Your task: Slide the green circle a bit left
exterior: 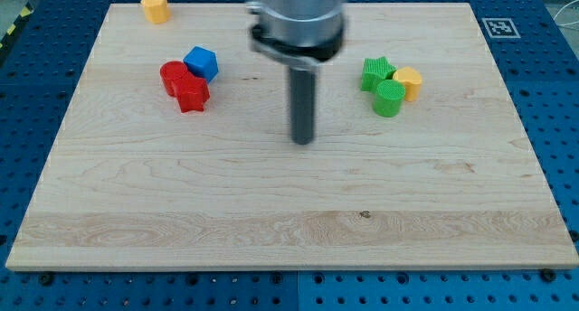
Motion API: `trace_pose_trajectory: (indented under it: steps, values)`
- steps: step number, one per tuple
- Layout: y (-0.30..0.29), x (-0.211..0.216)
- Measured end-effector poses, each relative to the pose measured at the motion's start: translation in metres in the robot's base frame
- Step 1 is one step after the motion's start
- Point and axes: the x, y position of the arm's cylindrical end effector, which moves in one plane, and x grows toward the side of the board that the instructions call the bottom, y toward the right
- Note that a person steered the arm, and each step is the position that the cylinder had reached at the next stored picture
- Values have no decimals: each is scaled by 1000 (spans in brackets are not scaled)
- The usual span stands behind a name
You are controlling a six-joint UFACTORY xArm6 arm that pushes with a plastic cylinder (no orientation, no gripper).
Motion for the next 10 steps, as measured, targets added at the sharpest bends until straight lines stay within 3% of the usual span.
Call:
trace_pose_trajectory:
  steps: [2, 3, 6, 8, 10]
  values:
    - [128, -1]
    - [148, -17]
    - [144, -51]
    - [81, -53]
    - [66, -99]
